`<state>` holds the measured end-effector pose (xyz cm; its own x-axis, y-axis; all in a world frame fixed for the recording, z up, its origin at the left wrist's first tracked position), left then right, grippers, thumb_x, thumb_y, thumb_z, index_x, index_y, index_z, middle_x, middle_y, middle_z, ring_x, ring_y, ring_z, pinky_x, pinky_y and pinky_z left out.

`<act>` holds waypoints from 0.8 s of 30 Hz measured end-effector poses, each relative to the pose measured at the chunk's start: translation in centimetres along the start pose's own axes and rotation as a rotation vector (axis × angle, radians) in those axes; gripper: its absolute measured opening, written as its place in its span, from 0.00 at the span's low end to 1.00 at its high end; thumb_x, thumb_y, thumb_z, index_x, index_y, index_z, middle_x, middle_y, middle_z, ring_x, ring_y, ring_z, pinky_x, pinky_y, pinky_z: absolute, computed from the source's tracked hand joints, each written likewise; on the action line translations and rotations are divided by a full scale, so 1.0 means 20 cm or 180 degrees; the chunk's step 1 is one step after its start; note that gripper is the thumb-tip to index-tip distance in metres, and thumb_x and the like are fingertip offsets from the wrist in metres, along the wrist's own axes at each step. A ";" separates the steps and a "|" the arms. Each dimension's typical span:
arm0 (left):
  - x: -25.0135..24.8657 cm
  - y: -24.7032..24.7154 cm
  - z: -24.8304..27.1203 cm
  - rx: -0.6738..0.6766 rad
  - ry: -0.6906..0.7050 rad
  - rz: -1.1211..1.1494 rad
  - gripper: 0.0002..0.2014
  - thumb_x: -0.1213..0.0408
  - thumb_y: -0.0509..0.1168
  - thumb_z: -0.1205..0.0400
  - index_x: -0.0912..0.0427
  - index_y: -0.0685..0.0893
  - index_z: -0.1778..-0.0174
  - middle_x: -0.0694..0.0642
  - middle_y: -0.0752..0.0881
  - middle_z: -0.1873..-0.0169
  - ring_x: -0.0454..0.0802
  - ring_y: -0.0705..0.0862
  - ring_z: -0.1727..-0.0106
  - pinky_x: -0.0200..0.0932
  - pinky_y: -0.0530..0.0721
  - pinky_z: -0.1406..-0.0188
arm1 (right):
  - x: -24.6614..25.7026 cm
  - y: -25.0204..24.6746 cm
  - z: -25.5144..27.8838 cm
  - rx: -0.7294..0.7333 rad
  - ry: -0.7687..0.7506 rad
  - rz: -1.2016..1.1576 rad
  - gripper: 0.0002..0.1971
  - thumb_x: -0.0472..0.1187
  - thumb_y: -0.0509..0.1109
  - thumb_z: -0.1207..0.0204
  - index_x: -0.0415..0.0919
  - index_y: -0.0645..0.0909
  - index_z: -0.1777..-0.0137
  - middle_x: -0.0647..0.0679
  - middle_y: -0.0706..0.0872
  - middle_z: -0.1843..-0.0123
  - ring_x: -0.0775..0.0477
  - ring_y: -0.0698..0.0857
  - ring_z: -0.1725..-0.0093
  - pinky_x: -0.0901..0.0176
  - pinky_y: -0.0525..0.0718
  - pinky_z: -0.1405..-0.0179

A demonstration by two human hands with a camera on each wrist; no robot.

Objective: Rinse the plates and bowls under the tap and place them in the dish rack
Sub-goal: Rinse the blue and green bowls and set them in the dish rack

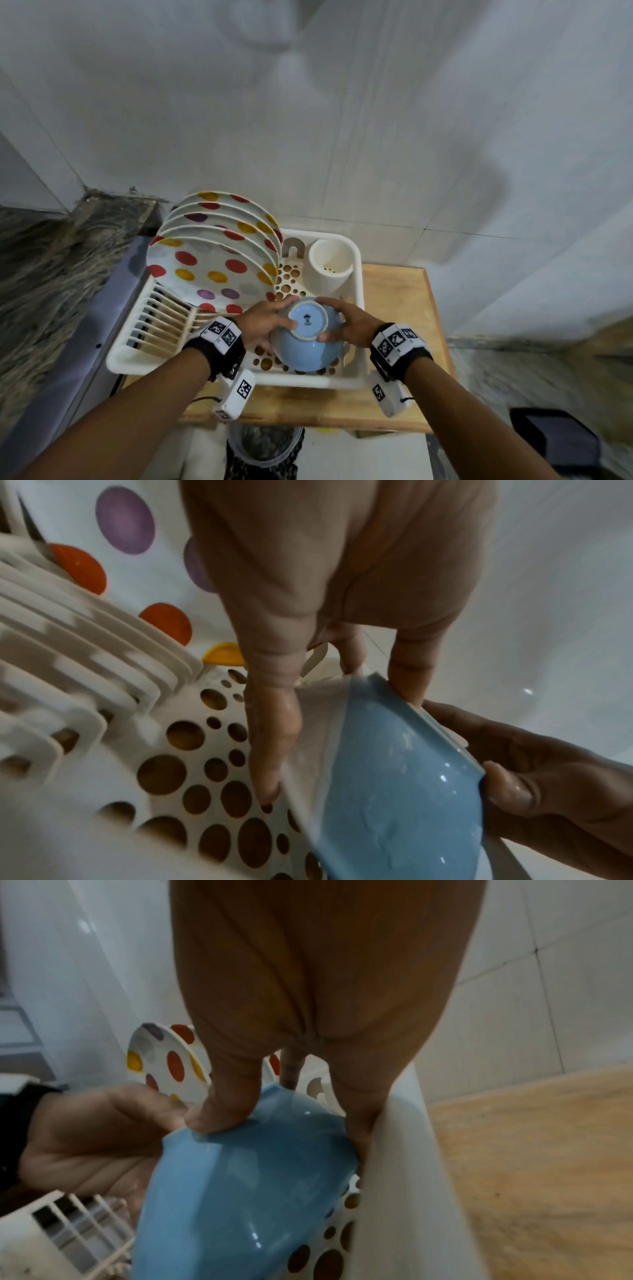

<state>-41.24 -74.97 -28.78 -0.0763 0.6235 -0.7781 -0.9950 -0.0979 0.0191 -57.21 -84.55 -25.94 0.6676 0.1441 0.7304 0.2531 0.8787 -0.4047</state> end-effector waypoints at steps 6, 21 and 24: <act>0.06 0.01 -0.07 0.0288 -0.0299 0.0042 0.26 0.69 0.67 0.22 0.44 0.74 0.30 0.58 0.77 0.34 0.63 0.76 0.35 0.60 0.85 0.54 | -0.01 0.07 -0.08 0.0256 0.0175 0.0539 0.41 0.50 0.79 0.33 0.58 0.62 0.22 0.48 0.72 0.24 0.43 0.70 0.25 0.37 0.70 0.25; 0.06 0.01 -0.15 0.0293 -0.0227 -0.1097 0.37 0.67 0.74 0.26 0.46 0.67 0.22 0.57 0.81 0.35 0.53 0.84 0.51 0.47 0.88 0.63 | 0.01 0.11 -0.08 0.0392 0.0280 0.1596 0.40 0.47 0.72 0.24 0.49 0.53 0.18 0.41 0.70 0.21 0.41 0.72 0.25 0.54 0.68 0.28; -0.03 0.01 -0.09 0.0099 0.0100 -0.1769 0.26 0.70 0.67 0.20 0.41 0.72 0.30 0.54 0.82 0.43 0.48 0.83 0.57 0.26 0.82 0.60 | 0.07 0.09 -0.07 0.0317 0.0197 0.1745 0.37 0.43 0.73 0.25 0.46 0.58 0.19 0.40 0.72 0.24 0.39 0.73 0.26 0.54 0.70 0.30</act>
<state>-41.38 -76.66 -29.44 0.4620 0.5512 -0.6947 -0.8864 0.2624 -0.3814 -54.80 -83.30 -26.33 0.7235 0.5677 0.3927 -0.2081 0.7218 -0.6600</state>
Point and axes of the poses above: each hand's wrist, its own z-axis away from the middle knuckle, its own y-axis out of the palm, x = y × z, the point moved 5 cm from there along -z, towards the middle knuckle
